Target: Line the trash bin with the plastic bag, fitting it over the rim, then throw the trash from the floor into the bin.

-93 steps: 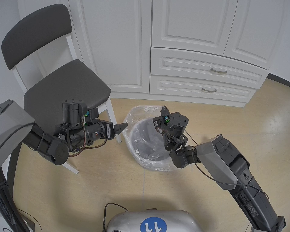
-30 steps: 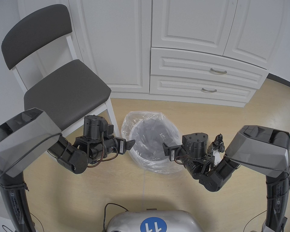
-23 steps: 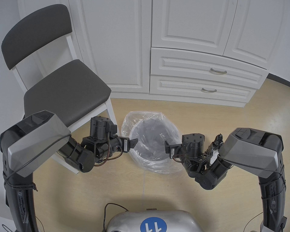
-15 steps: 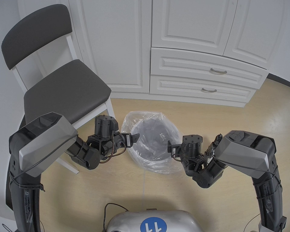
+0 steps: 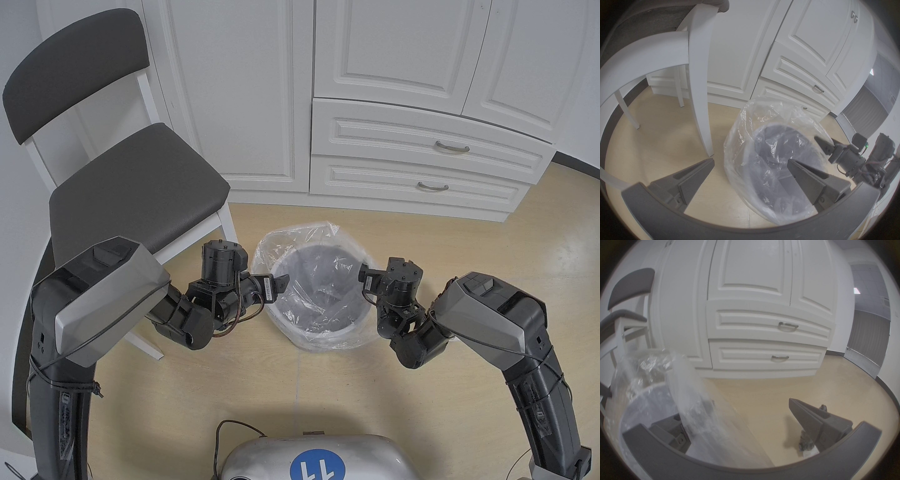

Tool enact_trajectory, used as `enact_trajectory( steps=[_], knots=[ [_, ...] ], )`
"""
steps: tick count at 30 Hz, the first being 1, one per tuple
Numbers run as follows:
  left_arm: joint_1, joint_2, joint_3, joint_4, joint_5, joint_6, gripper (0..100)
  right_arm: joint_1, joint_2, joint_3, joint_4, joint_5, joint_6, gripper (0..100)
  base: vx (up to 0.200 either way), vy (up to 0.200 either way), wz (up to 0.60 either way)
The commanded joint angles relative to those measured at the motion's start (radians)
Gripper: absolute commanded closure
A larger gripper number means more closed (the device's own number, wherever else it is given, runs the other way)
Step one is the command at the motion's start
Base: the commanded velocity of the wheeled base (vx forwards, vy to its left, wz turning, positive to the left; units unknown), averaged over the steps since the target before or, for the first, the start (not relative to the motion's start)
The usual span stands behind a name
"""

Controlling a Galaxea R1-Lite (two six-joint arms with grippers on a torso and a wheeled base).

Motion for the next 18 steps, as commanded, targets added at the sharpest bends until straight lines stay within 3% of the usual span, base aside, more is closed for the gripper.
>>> enact_trajectory(
  steps=[1,13,18],
  knots=[
    [0.0,0.033,-0.036,0.002,0.018,-0.003,0,-0.035,0.107,-0.162,-0.045,-0.018,-0.006,0,0.0,0.0,0.0],
    [0.011,0.057,-0.1,0.002,0.081,-0.006,0,-0.086,0.242,-0.46,-0.043,-0.018,0.0,0,0.0,0.0,0.0],
    [0.009,0.062,-0.105,0.0,0.085,-0.024,0,-0.081,0.253,-0.463,-0.045,-0.02,0.003,0,0.0,0.0,0.0]
  ],
)
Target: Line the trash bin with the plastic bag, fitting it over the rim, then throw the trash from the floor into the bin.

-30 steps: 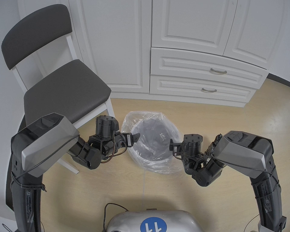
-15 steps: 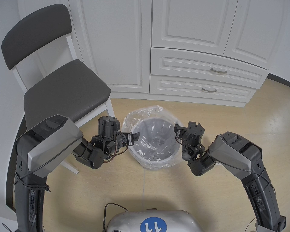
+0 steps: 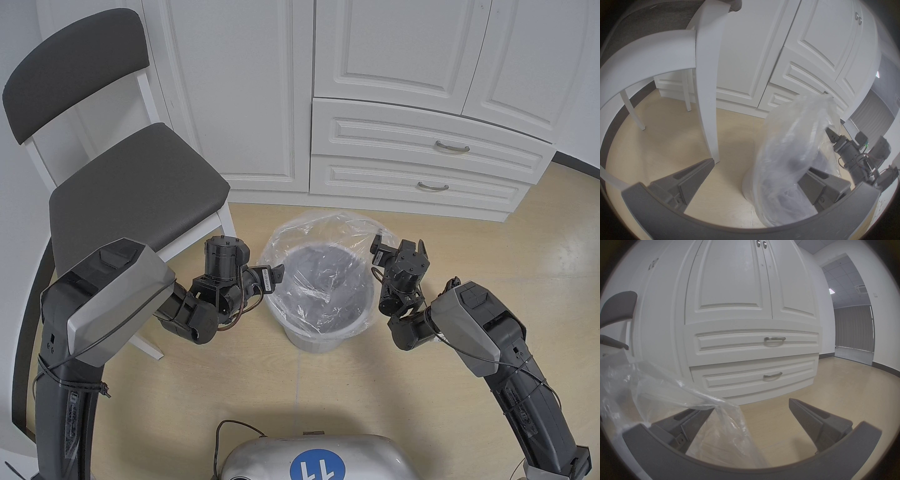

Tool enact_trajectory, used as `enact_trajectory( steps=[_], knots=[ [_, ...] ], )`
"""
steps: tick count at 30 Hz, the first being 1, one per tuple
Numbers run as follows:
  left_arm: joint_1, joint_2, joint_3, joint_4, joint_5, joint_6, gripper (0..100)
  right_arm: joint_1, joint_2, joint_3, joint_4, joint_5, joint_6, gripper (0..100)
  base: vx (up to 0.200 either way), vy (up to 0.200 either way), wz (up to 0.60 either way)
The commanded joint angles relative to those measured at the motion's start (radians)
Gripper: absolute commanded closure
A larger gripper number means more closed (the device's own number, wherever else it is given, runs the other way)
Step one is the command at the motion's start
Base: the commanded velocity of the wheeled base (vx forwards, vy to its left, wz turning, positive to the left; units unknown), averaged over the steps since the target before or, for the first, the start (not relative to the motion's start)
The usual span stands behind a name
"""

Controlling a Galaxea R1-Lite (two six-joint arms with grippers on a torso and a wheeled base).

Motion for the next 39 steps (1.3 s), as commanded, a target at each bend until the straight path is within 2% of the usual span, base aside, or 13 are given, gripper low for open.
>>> enact_trajectory(
  steps=[1,4,9,12,15,23,31,39],
  knots=[
    [-0.002,0.009,-0.014,-0.001,0.003,-0.016,0,0.005,0.032,-0.001,-0.008,0.001,0.003,0,0.0,0.0,0.0],
    [-0.002,0.008,-0.014,-0.004,0.008,-0.017,0,0.019,-0.018,0.074,-0.024,0.001,0.008,0,0.0,0.0,0.0],
    [-0.002,0.003,-0.012,-0.004,0.01,-0.019,0,0.049,-0.174,0.307,-0.034,0.015,0.04,0,0.0,0.0,0.0],
    [-0.001,0.002,-0.012,-0.004,0.01,-0.023,0,0.076,-0.309,0.48,-0.028,0.058,0.057,0,0.0,0.0,0.0],
    [-0.001,0.0,-0.012,-0.004,0.01,-0.023,0,0.08,-0.377,0.557,-0.024,0.079,0.065,0,0.0,0.0,0.0],
    [0.001,0.003,-0.015,-0.015,0.01,-0.025,0,0.065,-0.396,0.571,-0.015,0.115,0.088,0,0.0,0.0,0.0],
    [0.009,0.017,-0.046,-0.026,0.011,-0.045,0,0.046,-0.355,0.529,0.084,0.134,0.166,0,0.0,0.0,0.0],
    [0.025,0.054,-0.083,-0.032,0.017,-0.051,0,0.022,-0.292,0.474,0.094,0.142,0.177,0,0.0,0.0,0.0]
  ],
)
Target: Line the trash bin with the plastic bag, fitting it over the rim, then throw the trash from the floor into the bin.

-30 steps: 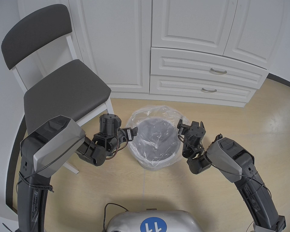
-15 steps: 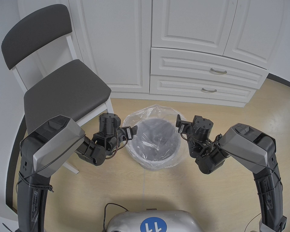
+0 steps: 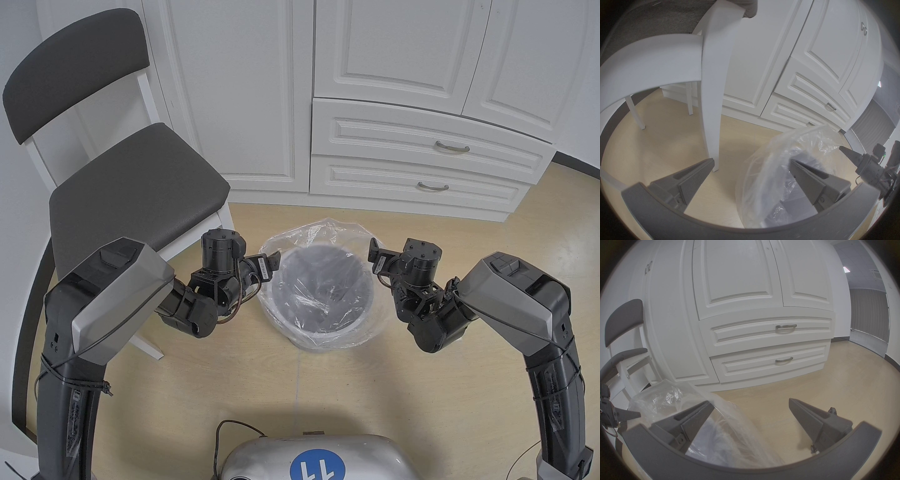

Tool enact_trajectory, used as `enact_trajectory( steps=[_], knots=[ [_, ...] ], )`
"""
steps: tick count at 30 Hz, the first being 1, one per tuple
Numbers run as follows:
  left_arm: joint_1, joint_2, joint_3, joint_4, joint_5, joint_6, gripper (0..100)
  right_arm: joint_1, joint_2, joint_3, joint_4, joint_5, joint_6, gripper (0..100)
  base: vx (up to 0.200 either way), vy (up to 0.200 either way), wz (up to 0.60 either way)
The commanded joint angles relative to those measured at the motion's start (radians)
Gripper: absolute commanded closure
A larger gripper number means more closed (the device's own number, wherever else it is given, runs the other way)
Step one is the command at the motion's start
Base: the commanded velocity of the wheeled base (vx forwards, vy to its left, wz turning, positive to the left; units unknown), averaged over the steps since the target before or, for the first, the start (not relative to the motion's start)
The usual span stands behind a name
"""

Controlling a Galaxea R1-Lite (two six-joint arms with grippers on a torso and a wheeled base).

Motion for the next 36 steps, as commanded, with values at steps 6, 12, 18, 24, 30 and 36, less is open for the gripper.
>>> enact_trajectory(
  steps=[6,12,18,24,30,36],
  knots=[
    [0.002,0.105,-0.12,0.008,0.094,-0.021,0,-0.034,0.093,-0.106,0.0,0.0,0.028,0,0.0,0.0,0.0],
    [0.005,0.127,-0.172,0.011,0.116,-0.039,0,-0.043,0.135,-0.165,0.0,0.0,0.054,0,0.0,0.0,0.0],
    [0.004,0.142,-0.208,0.039,0.134,-0.061,0,-0.046,0.185,-0.228,0.0,0.0,0.072,0,0.0,0.0,0.0],
    [0.004,0.156,-0.229,0.053,0.151,-0.065,0,-0.052,0.213,-0.257,0.044,0.0,0.111,0,0.0,0.0,0.0],
    [0.004,0.159,-0.229,0.056,0.151,-0.064,0,-0.054,0.21,-0.257,0.075,0.0,0.131,0,0.0,0.0,0.0],
    [0.005,0.164,-0.232,0.094,0.151,-0.064,0,-0.054,0.202,-0.253,0.073,0.0,0.131,0,0.0,0.0,0.0]
  ],
)
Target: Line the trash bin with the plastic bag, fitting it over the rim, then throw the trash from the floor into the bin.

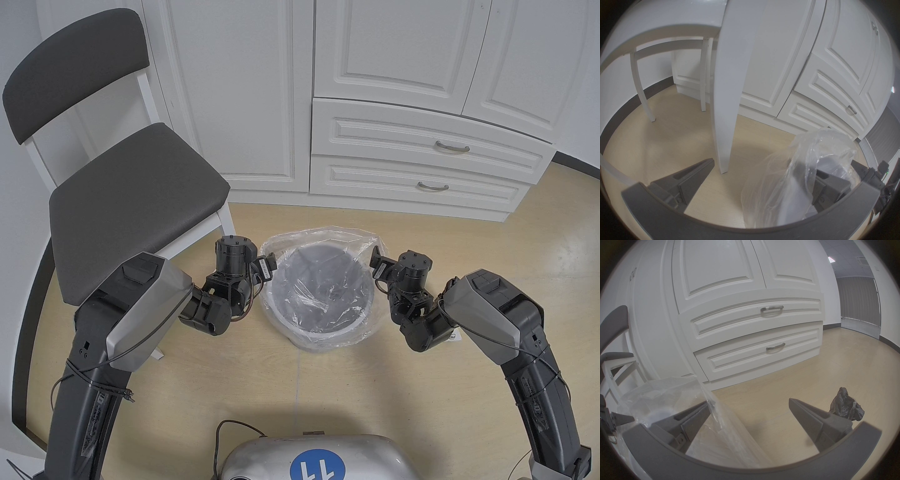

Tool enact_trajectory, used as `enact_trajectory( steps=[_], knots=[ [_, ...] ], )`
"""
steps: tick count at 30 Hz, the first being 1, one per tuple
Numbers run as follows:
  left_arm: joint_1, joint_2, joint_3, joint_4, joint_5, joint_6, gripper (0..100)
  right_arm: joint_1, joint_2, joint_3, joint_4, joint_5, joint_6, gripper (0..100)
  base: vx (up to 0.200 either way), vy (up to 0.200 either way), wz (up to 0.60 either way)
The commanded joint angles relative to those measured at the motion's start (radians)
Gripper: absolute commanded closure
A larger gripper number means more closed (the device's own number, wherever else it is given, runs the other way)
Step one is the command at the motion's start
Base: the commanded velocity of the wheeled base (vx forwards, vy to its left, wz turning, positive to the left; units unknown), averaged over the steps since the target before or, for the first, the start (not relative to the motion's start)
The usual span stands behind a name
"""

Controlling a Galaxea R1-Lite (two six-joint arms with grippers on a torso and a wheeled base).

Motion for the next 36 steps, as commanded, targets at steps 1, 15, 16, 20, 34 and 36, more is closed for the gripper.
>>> enact_trajectory(
  steps=[1,15,16,20,34,36],
  knots=[
    [0.001,0.006,-0.002,0.005,0.001,0.0,0,0.0,-0.002,0.003,-0.001,0.0,0.0,0,0.0,0.0,0.0],
    [0.008,0.061,-0.05,0.08,0.001,-0.001,0,0.003,-0.005,0.01,0.0,0.0,0.0,0,0.0,0.0,0.0],
    [0.008,0.063,-0.05,0.084,-0.001,-0.001,0,0.002,-0.005,0.01,0.0,0.0,0.0,0,0.0,0.0,0.0],
    [0.001,0.056,-0.037,0.085,-0.001,-0.009,0,0.0,-0.013,0.012,0.0,0.0,0.0,0,0.0,0.0,0.0],
    [-0.002,0.006,-0.016,0.084,-0.001,-0.024,0,-0.02,-0.03,0.01,0.002,0.001,0.0,0,0.0,0.0,0.0],
    [-0.002,0.004,-0.016,0.084,-0.001,-0.024,0,-0.02,-0.031,0.01,0.002,0.001,0.0,0,0.0,0.0,0.0]
  ],
)
